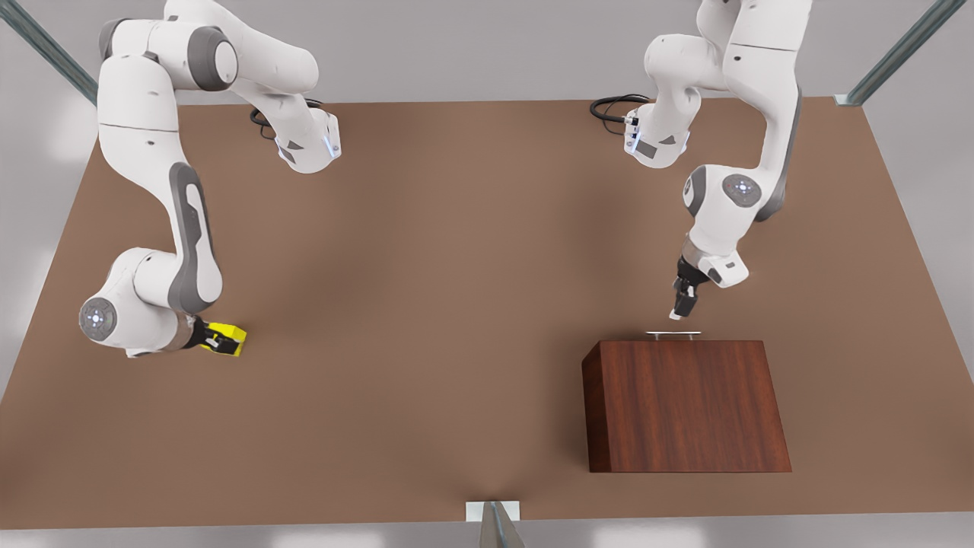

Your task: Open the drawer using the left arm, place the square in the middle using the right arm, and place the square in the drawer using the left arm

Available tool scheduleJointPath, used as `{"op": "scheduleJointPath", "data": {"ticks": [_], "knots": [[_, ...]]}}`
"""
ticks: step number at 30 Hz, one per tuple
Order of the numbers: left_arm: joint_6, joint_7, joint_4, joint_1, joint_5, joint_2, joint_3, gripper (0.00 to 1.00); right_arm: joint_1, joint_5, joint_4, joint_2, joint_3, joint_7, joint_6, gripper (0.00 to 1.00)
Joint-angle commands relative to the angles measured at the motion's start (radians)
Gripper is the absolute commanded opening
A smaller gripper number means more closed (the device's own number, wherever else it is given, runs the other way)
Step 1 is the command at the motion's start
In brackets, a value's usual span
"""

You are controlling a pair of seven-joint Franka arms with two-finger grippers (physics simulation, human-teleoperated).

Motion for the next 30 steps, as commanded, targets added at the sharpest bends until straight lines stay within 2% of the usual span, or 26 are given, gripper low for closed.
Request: {"op": "scheduleJointPath", "data": {"ticks": [1, 12, 19, 22, 30], "knots": [[0.002, -0.007, 0.001, 0.018, 0.013, 0.002, 0.000, 1.00, -0.019, 0.000, 0.006, 0.013, 0.002, -0.032, 0.004, 1.00], [0.006, -0.050, 0.051, 0.042, 0.018, 0.048, 0.002, 1.00, -0.061, 0.017, 0.008, 0.088, 0.017, -0.287, 0.082, 1.00], [0.008, -0.050, 0.070, 0.044, 0.016, 0.076, 0.002, 1.00, -0.052, -0.004, -0.020, 0.092, 0.012, -0.282, 0.079, 1.00], [0.008, -0.050, 0.070, 0.044, 0.015, 0.076, 0.002, 1.00, -0.062, -0.098, -0.019, 0.104, 0.012, -0.278, 0.127, 1.00], [0.006, -0.050, 0.074, 0.044, 0.013, 0.067, 0.002, 1.00, -0.059, -0.087, -0.034, 0.119, 0.017, -0.267, 0.116, 1.00]]}}
